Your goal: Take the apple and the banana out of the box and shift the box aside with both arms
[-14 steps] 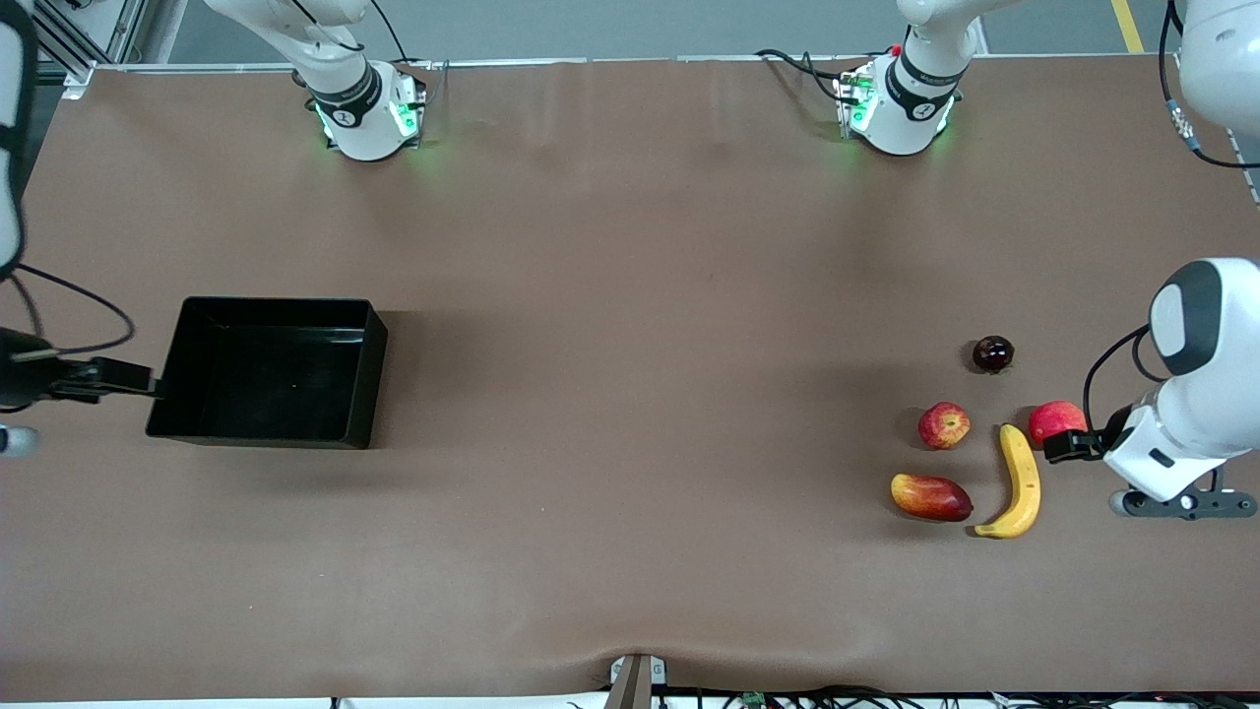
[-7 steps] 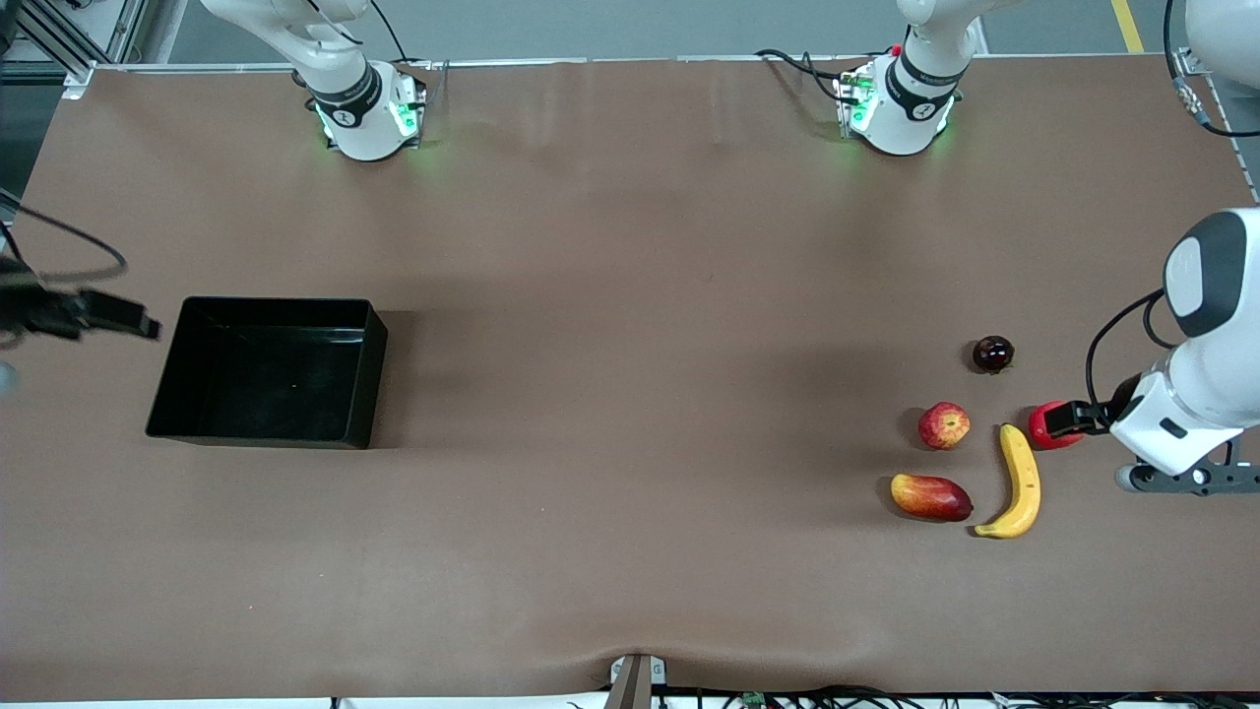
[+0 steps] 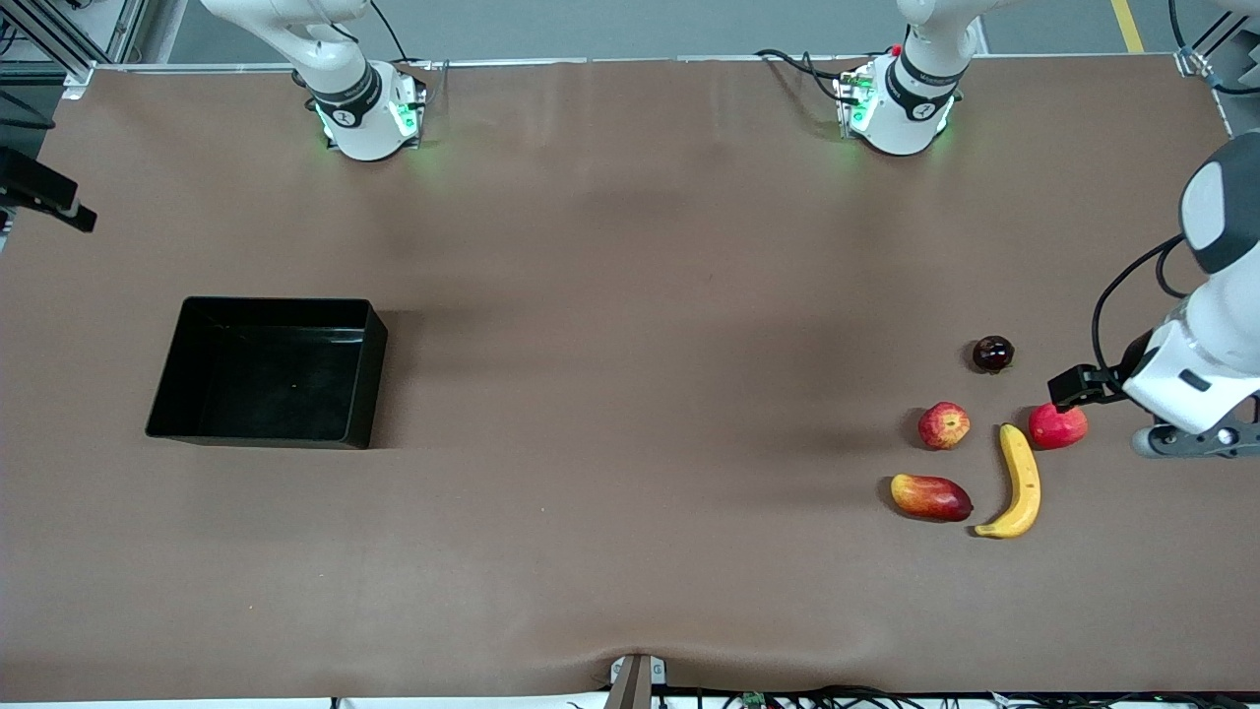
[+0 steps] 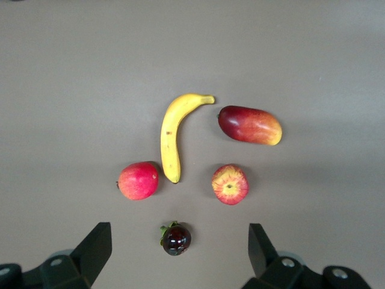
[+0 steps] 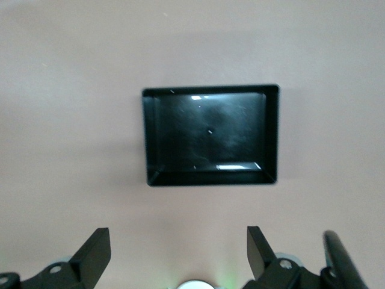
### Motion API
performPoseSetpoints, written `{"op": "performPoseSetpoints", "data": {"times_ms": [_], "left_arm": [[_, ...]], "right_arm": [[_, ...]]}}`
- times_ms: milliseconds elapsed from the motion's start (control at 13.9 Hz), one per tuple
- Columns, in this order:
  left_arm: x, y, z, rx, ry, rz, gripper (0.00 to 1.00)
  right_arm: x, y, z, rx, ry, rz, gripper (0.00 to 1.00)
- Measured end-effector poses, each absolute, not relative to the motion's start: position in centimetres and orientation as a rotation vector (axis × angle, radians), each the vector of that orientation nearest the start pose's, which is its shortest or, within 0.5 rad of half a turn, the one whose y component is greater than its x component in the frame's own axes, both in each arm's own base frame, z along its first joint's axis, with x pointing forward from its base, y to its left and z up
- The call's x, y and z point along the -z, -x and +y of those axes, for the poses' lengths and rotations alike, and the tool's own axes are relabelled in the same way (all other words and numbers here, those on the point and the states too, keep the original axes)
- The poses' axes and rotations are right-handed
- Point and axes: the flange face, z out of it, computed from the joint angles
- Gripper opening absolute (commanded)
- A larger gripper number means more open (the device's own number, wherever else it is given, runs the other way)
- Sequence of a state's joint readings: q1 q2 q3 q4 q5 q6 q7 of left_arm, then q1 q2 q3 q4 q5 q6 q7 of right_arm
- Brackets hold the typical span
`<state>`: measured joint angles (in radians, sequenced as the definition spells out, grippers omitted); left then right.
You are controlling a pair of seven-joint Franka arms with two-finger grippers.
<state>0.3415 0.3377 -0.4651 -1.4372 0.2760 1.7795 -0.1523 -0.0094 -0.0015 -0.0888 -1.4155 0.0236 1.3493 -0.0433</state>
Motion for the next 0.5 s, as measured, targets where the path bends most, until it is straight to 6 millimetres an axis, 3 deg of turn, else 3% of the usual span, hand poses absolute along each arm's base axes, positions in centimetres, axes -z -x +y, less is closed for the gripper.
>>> {"op": "performPoseSetpoints", "data": {"times_ms": [216,503], "left_arm": [[-54.3,-65.5,-1.4,0.107,3.039,-0.026,1.0],[-58.1,-63.4,-2.3,0.107,3.076,-0.05,1.0]], "right_arm": [[-66.5,-52.2,-4.3,-0.136,3.129,0.051,1.0],[-66.6,-52.4,-4.5,-0.095,3.134,-0.008,1.0]]}}
